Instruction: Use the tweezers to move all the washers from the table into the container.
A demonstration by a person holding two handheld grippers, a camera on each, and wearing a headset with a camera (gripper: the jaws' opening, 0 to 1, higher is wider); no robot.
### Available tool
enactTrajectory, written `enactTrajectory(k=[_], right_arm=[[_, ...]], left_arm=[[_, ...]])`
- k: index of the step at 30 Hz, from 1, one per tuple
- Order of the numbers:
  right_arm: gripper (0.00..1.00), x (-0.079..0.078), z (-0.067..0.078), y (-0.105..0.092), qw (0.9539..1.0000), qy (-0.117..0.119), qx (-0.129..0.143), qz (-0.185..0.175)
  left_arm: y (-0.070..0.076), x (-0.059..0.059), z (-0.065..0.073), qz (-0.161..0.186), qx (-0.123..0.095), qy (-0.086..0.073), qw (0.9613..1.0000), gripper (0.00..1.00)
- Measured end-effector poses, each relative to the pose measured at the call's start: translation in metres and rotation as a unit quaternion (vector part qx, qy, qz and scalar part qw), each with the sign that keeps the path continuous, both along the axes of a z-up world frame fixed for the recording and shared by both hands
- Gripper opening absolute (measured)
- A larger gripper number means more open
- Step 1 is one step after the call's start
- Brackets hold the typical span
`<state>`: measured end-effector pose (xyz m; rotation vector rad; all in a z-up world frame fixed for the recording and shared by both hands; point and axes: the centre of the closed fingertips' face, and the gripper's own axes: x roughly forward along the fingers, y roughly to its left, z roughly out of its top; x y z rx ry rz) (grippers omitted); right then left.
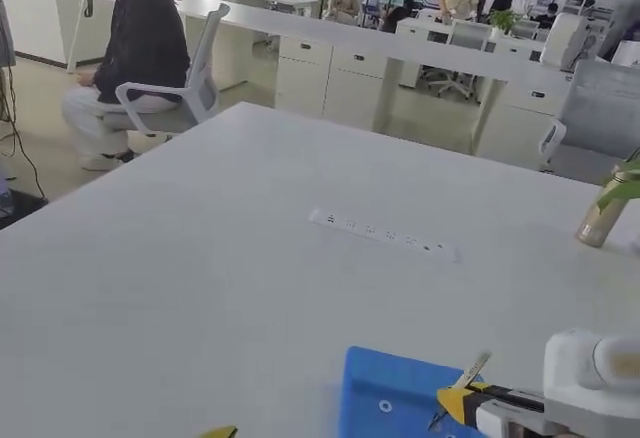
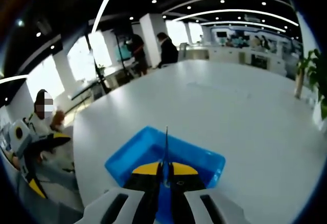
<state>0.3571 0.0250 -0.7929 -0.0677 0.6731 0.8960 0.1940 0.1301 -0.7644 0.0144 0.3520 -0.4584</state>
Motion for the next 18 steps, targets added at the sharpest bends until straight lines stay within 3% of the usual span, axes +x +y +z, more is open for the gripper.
enactTrajectory(k=[18], right_arm=[[0.03,-0.012,-0.009,0.008,0.9989,-0.008,-0.028,0.036]], left_arm=[[-0.001,0.001,0.002,0.0,-0.005,-0.002,1.0,0.99]])
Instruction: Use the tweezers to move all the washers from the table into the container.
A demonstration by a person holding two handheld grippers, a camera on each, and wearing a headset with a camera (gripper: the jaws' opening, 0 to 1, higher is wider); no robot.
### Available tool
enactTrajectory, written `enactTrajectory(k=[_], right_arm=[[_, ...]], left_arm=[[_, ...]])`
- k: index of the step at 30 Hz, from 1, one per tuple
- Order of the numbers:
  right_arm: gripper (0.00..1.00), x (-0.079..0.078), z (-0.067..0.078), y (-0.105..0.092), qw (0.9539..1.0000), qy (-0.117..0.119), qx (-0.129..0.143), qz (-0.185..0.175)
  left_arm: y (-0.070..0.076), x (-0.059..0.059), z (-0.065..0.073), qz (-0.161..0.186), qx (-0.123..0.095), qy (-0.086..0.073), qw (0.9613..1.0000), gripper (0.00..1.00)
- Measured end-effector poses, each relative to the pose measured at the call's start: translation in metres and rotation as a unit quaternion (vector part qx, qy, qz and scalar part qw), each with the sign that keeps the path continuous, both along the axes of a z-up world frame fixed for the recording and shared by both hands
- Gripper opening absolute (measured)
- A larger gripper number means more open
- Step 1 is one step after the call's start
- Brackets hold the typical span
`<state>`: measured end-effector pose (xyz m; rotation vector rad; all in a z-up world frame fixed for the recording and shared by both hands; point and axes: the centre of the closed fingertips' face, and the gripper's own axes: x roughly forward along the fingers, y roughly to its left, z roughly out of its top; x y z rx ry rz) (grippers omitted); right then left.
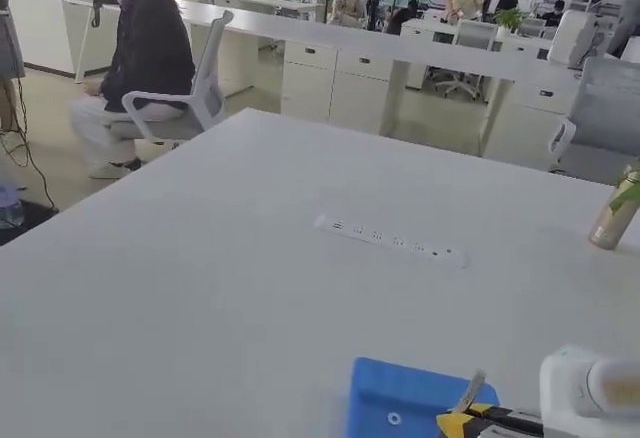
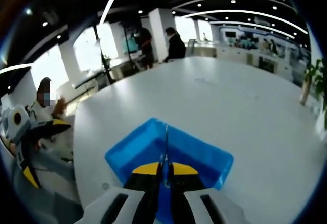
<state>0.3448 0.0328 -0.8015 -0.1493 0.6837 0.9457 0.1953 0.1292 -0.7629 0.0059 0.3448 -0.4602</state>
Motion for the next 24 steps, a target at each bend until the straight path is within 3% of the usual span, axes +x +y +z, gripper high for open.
enactTrajectory(k=[10,24], right_arm=[[0.03,-0.0085,-0.0035,0.0053,0.9995,-0.007,-0.025,0.019],[0.03,-0.0051,-0.0006,0.0073,0.9996,-0.01,-0.017,0.022]], left_arm=[[0.0,-0.0001,-0.002,-0.001,0.002,0.005,1.0,0.99],[-0.001,0.0,-0.0017,-0.003,0.0,0.005,1.0,0.99]])
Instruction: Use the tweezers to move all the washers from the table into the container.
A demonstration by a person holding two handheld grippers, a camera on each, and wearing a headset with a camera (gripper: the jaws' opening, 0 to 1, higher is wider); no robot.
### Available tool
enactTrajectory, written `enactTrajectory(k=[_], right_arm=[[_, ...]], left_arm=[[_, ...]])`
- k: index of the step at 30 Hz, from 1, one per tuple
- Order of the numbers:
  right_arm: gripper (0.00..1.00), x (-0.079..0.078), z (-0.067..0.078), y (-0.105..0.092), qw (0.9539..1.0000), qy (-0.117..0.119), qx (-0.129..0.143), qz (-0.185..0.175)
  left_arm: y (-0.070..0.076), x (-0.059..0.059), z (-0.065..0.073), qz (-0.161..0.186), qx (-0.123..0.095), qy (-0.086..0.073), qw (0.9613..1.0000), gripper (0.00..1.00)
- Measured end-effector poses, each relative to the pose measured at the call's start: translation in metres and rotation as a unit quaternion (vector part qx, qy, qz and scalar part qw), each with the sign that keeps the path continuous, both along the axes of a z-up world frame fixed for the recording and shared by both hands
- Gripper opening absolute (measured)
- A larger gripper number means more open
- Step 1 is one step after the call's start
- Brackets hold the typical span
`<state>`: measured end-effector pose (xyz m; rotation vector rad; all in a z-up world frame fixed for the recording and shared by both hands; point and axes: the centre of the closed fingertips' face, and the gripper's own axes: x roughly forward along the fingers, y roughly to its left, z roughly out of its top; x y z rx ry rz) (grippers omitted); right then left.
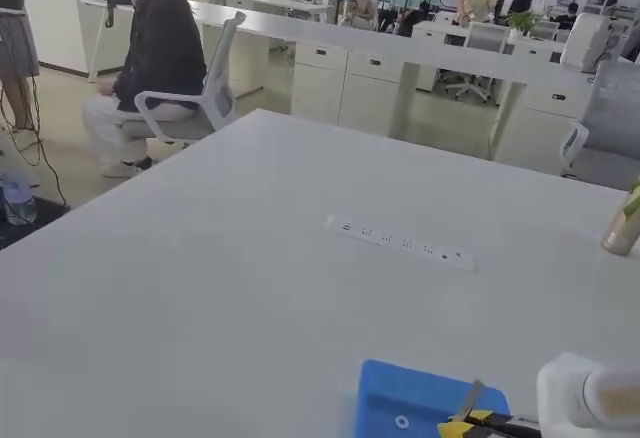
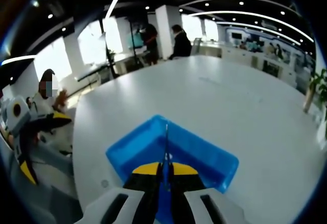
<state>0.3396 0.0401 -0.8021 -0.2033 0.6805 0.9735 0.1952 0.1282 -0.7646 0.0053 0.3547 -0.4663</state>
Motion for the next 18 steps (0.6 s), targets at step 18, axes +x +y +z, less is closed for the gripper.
enactTrajectory(k=[18], right_arm=[[0.03,0.001,0.029,0.002,0.9989,-0.024,0.039,-0.01]], left_arm=[[-0.001,-0.001,-0.001,-0.002,0.001,0.002,1.0,0.99]])
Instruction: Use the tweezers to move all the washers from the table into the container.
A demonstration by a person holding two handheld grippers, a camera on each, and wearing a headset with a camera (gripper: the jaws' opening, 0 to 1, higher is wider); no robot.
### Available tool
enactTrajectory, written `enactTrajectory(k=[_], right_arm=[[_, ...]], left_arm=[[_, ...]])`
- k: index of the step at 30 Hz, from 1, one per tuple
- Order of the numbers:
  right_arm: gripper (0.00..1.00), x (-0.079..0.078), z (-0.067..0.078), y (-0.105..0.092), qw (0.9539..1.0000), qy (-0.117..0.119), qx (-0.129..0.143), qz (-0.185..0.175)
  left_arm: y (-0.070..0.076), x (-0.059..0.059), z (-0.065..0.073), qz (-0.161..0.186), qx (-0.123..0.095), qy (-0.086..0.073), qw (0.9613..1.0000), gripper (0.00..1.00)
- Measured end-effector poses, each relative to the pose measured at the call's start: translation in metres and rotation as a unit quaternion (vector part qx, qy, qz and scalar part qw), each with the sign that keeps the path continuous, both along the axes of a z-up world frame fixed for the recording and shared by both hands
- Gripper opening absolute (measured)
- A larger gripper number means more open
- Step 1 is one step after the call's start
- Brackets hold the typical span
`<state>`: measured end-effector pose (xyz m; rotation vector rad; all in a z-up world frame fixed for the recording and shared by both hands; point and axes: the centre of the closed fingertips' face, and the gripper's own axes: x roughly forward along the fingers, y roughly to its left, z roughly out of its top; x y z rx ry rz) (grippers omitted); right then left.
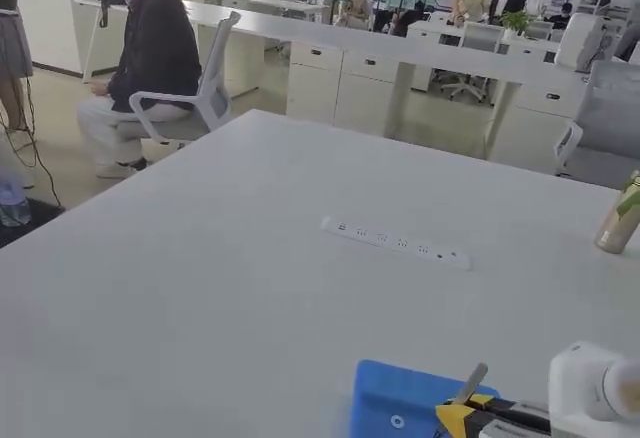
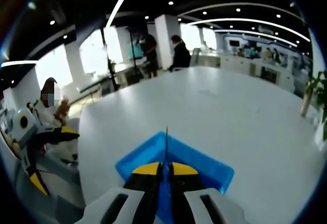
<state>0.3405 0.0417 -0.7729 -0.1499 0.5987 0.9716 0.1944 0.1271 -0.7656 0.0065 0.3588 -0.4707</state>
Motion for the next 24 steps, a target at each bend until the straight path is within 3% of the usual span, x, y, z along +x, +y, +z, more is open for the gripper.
enactTrajectory(k=[9,12,18,24], right_arm=[[0.03,-0.012,0.028,0.007,0.9994,-0.02,0.026,0.006],[0.03,-0.01,0.03,0.005,0.9991,-0.025,0.034,0.007],[0.03,-0.024,0.041,0.007,0.9987,-0.028,0.042,0.011],[0.03,-0.034,0.042,0.005,0.9986,-0.024,0.045,0.016]], left_arm=[[0.0,-0.001,0.001,-0.001,-0.001,-0.001,1.0,0.99],[0.0,-0.001,0.001,-0.001,0.0,0.001,1.0,0.99],[0.0,-0.001,0.0,-0.002,-0.001,0.001,1.0,0.99],[0.0,-0.001,0.0,-0.002,-0.001,0.001,1.0,0.99]])
